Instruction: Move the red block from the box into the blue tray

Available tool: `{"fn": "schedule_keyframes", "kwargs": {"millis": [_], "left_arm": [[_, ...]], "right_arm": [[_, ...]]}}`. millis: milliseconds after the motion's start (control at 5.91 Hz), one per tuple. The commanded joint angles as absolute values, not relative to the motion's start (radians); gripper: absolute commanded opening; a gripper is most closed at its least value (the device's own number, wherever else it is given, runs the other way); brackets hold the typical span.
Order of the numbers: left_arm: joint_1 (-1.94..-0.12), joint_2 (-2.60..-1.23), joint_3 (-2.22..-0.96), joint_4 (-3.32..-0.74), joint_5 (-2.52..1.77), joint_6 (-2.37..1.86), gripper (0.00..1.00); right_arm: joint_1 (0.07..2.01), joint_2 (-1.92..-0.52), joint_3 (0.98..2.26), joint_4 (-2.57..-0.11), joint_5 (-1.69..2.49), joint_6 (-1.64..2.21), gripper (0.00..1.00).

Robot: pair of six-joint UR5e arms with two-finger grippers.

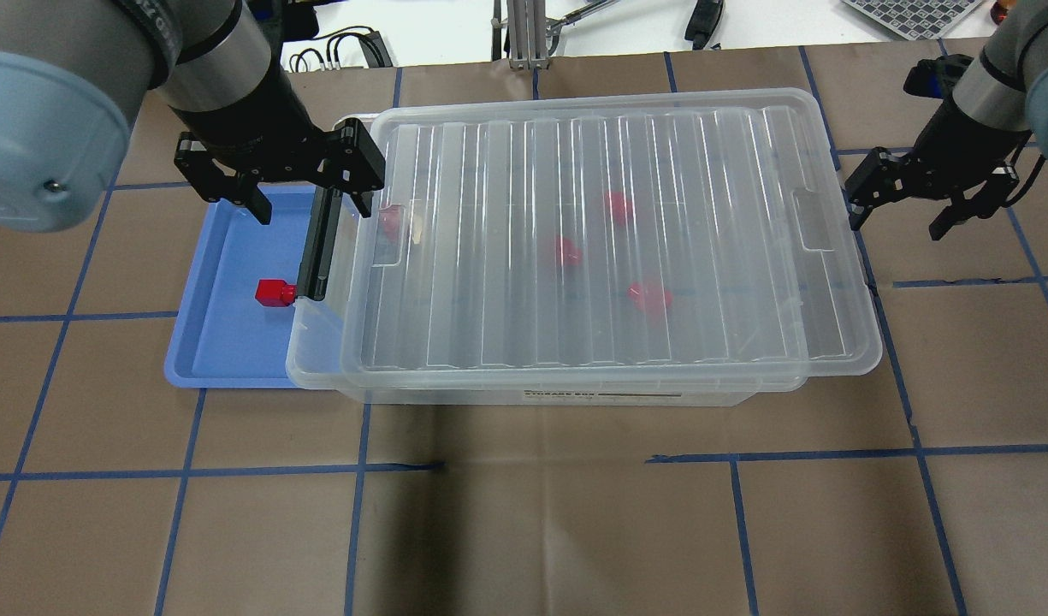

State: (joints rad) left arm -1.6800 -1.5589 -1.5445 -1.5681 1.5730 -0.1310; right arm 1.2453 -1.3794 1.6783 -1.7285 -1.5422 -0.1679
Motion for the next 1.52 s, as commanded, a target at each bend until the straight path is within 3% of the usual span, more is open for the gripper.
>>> {"fn": "schedule_keyframes", "kwargs": {"millis": [0,338,846,1354], "left_arm": [[-1.678,-1.559,-1.548,-1.556,1.575,-0.124,0.99],[-1.68,-1.559,-1.551,-1.555,1.578,-0.124,0.98],[-1.68,-1.557,-1.552,-1.546,1.58,-0.124,0.98],[-1.68,-1.557,-1.555,-1.54,1.58,-0.124,0.98]], "right_arm": [[1.282,-1.379,1.678,-1.73,-1.54,-0.141,1.0],[1.282,-1.381,1.669,-1.738,-1.543,-0.144,1.0],[1.282,-1.413,1.545,-1.729,-1.562,-0.17,1.0],[1.326,-1.531,1.479,-1.611,-1.557,-0.149,1.0]]}}
